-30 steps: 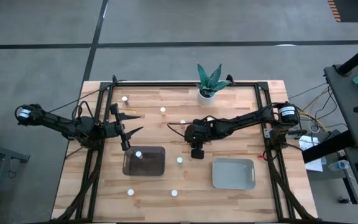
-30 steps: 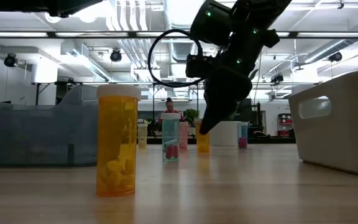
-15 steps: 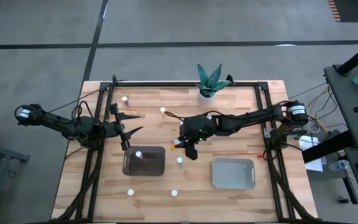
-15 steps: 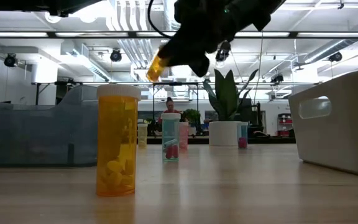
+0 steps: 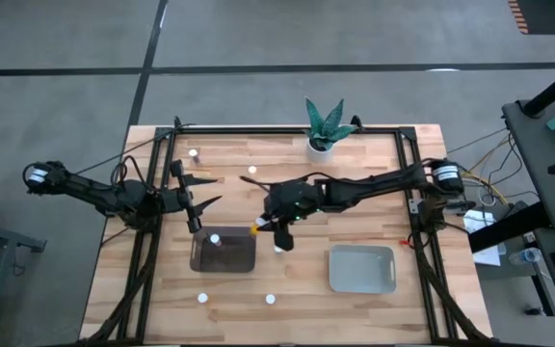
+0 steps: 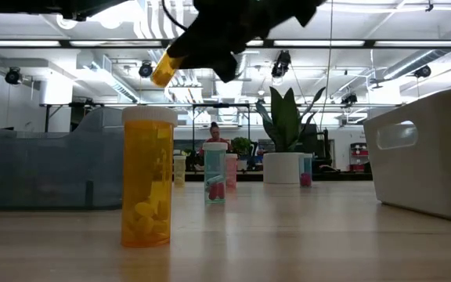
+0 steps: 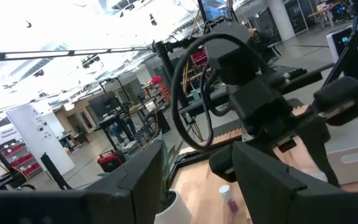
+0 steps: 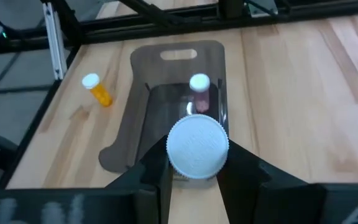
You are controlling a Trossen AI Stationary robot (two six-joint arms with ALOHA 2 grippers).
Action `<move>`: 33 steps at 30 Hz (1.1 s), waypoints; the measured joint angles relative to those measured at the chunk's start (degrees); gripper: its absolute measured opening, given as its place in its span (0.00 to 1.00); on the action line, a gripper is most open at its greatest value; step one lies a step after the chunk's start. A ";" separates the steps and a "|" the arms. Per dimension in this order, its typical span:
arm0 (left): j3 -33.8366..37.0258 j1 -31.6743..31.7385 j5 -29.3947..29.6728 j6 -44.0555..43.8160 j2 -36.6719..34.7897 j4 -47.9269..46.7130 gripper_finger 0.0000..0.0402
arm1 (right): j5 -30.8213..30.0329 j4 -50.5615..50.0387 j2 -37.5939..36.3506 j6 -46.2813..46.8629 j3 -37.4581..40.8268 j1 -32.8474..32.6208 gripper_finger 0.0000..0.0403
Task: Pick and place medicine bottles into bin by pill shape (circle, oval)
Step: Put the top orange tablet bottle into the black bin
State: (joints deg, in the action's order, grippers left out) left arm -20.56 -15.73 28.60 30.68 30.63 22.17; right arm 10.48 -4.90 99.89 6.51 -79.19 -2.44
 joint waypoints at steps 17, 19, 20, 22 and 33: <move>0.00 0.00 0.28 0.11 -0.04 0.16 0.44 | -0.53 -9.86 11.50 -6.87 -18.03 -0.28 0.23; 0.00 0.00 0.26 0.11 0.00 0.38 0.44 | -1.98 -12.61 13.37 -8.02 -21.15 -0.70 0.23; 0.00 0.00 0.26 0.11 0.02 0.39 0.44 | -2.85 -13.95 14.35 -8.91 -22.85 -0.98 0.23; 0.02 0.00 0.26 0.09 0.03 0.73 0.44 | -4.29 -17.65 16.47 -10.25 -26.55 -1.50 0.23; 0.02 0.00 0.24 0.04 0.07 0.96 0.44 | -5.31 -34.72 27.58 -11.73 -46.27 -2.94 0.23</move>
State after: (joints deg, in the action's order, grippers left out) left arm -20.53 -15.73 28.84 30.72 30.70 23.13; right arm 5.17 -39.62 127.47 -5.22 -125.46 -5.38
